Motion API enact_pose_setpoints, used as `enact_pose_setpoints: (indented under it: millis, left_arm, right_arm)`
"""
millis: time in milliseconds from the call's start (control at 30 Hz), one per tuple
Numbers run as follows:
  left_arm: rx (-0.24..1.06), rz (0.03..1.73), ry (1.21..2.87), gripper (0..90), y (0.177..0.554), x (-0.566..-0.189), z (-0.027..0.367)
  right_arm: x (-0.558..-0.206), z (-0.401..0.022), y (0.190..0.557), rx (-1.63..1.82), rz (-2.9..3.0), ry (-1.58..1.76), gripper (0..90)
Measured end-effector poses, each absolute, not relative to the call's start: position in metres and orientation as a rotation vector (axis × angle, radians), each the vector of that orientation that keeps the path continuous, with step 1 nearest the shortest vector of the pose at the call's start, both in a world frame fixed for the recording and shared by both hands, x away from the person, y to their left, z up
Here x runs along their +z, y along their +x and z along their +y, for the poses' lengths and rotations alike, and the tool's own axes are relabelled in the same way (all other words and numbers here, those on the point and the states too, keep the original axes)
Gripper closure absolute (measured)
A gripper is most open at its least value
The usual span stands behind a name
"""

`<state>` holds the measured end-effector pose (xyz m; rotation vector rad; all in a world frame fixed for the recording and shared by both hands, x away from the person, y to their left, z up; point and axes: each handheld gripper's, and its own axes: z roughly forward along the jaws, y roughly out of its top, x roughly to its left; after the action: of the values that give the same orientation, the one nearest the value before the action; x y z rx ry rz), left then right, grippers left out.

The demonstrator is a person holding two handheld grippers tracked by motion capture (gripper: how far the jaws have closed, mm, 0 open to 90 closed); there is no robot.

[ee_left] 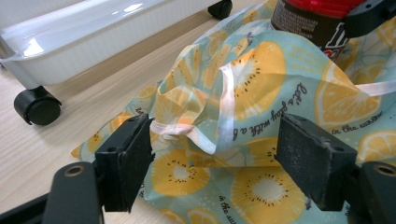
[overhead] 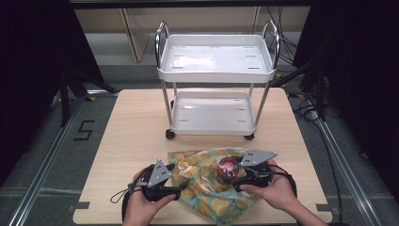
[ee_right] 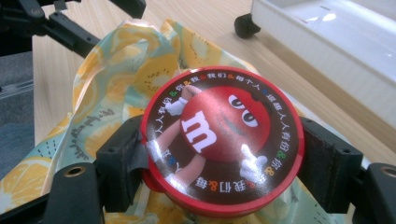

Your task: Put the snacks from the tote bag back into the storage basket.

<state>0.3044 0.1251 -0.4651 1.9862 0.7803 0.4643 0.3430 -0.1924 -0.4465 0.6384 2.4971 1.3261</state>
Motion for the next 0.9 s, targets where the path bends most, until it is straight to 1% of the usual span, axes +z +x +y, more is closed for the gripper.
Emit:
enact_pose_setpoints:
  millis: [200, 467, 567, 633, 700, 733, 833, 867, 900]
  left_arm:
    - [0.473, 0.751, 2.006, 26.0, 0.306, -0.464, 0.127]
    - [0.486, 0.753, 2.006, 26.0, 0.306, -0.464, 0.126]
    - [0.453, 0.772, 1.999, 26.1, 0.306, -0.464, 0.124]
    - [0.479, 0.749, 2.002, 26.0, 0.307, -0.464, 0.124]
    - [0.476, 0.745, 2.003, 26.0, 0.307, -0.464, 0.124]
    - [0.454, 0.773, 1.989, 26.0, 0.306, -0.464, 0.123]
    - [0.465, 0.779, 1.982, 26.0, 0.306, -0.464, 0.124]
    - [0.493, 0.746, 2.006, 26.0, 0.307, -0.463, 0.126]
    - [0.481, 0.748, 1.995, 26.0, 0.307, -0.463, 0.126]
  right_arm:
    - [-0.443, -0.194, 0.345, 1.326, 2.487, 0.634, 26.2]
    - [-0.441, -0.195, 0.345, 1.321, 2.473, 0.633, 26.2]
    - [-0.439, -0.195, 0.345, 1.332, 2.465, 0.641, 26.2]
    - [-0.439, -0.195, 0.346, 1.338, 2.468, 0.632, 26.2]
    - [-0.439, -0.197, 0.347, 1.331, 2.446, 0.620, 26.2]
    - [-0.438, -0.196, 0.346, 1.336, 2.458, 0.632, 26.2]
    - [-0.436, -0.197, 0.346, 1.339, 2.452, 0.653, 26.2]
    - [-0.436, -0.197, 0.347, 1.337, 2.444, 0.639, 26.2]
    - [-0.435, -0.197, 0.348, 1.336, 2.445, 0.633, 26.2]
